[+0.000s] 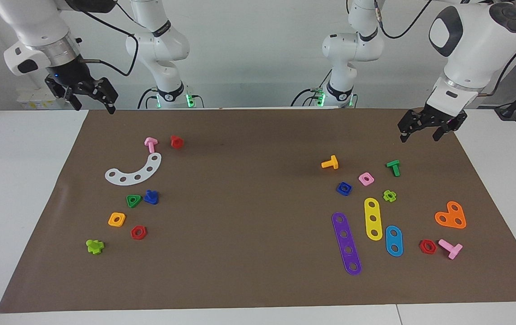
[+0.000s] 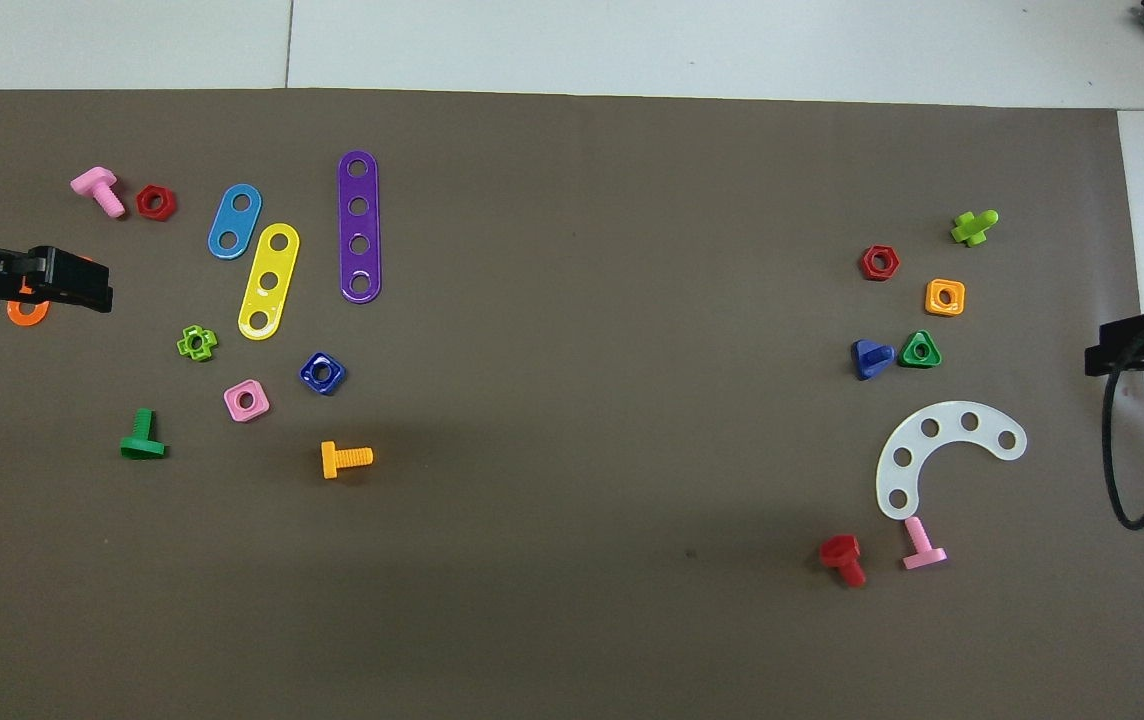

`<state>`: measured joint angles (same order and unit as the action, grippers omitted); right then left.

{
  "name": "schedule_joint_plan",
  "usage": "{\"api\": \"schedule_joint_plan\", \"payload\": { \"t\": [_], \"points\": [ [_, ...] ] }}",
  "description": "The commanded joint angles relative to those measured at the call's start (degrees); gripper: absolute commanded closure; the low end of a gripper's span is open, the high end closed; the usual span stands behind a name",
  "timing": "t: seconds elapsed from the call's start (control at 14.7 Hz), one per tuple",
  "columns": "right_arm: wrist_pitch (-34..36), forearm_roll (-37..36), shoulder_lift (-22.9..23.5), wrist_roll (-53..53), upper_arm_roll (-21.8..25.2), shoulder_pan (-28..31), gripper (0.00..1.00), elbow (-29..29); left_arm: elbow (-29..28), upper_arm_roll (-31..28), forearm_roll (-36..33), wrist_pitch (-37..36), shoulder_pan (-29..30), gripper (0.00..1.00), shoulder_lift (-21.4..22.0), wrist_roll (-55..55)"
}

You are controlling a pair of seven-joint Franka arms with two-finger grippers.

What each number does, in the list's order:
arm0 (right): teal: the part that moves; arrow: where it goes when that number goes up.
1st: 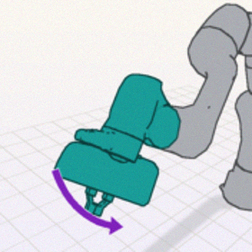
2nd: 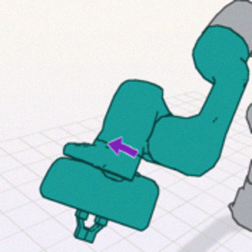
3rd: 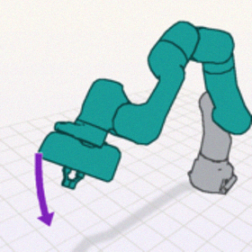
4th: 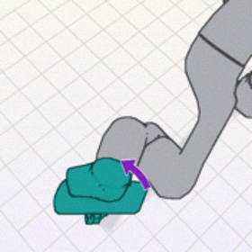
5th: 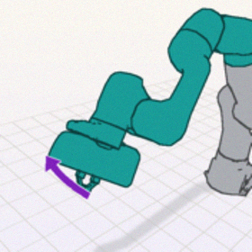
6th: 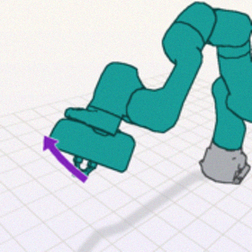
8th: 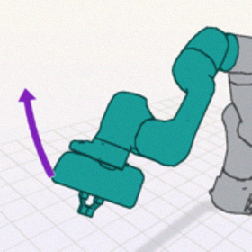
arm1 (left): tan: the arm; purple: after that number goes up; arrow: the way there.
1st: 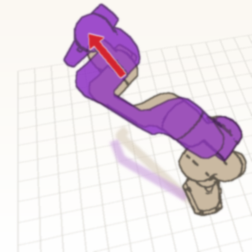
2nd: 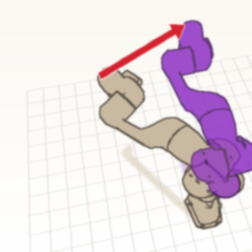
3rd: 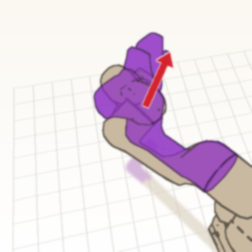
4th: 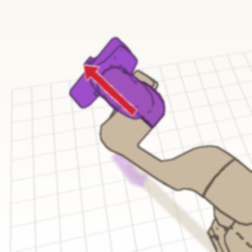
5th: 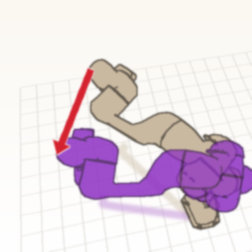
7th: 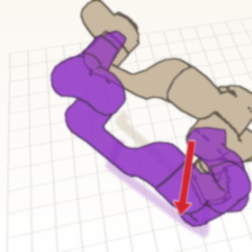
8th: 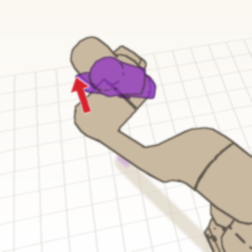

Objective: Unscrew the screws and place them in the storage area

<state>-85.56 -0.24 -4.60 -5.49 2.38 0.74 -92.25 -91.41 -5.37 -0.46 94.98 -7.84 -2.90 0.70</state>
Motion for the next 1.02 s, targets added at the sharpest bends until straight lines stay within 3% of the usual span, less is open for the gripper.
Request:
{"api": "schedule_joint_plan", "payload": {
  "t": [0.0, 0.2, 0.95],
  "points": [
    [0.5, -1.0, -0.7, 1.0, 2.4, -2.3, 0.0, -0.9, -2.2, 0.4, -0.9, 0.1, 0.5, 0.0, 2.0, -0.3],
    [3.1, -1.9, 0.7, 1.3, 2.2, -2.3, 0.0, 0.1, -2.2, 0.4, -0.9, 0.1, 0.5, 0.0, 2.0, -0.4],
    [2.9, -2.3, 0.8, 1.5, 0.9, -4.5, 0.0, 0.8, -2.2, 0.4, -0.9, 0.1, 0.5, 0.0, 2.0, -0.4]
  ]
}}
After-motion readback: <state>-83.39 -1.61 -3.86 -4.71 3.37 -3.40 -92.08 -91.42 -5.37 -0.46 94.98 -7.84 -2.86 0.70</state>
